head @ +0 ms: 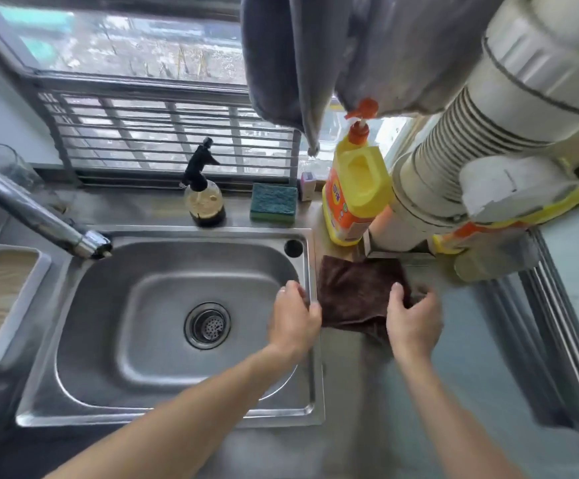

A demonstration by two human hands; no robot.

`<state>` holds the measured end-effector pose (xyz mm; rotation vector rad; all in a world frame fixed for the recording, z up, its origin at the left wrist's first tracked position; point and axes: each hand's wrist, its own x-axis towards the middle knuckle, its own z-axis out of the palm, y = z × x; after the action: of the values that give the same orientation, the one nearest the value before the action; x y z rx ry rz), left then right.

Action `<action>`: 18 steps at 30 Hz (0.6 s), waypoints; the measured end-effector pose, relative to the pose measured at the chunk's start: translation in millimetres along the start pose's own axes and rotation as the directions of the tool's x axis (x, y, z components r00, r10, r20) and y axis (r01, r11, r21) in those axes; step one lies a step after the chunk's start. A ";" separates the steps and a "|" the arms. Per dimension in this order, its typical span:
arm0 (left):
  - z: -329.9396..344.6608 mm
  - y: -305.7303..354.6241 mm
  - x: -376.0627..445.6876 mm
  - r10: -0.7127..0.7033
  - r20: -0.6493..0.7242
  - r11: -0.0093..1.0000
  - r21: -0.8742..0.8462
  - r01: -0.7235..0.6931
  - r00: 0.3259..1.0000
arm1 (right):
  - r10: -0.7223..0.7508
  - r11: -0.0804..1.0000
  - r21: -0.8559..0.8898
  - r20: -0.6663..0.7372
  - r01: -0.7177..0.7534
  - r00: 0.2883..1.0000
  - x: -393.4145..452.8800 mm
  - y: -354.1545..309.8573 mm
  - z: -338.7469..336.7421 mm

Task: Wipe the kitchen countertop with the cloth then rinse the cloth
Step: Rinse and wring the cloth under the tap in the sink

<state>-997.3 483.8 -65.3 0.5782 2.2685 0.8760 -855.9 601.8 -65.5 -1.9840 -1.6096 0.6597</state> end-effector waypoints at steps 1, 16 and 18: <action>4.1 1.7 -3.0 0.015 -0.034 0.987 0.158 -0.010 0.999 | -0.008 0.999 -0.042 -0.048 0.006 0.999 3.7 11.0 -0.1; 37.2 -5.2 22.2 0.570 0.338 0.435 0.649 -0.624 0.749 | -0.503 0.608 -0.295 0.575 0.737 0.645 5.1 54.8 27.0; 34.5 -3.0 34.1 0.597 0.329 0.408 0.661 -0.630 0.732 | -0.459 0.595 -0.304 0.632 0.744 0.625 15.2 54.2 27.6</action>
<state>-998.0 516.8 -100.9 1.9014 2.3126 0.1288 -830.8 609.1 -122.4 -1.3846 -2.9113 0.4512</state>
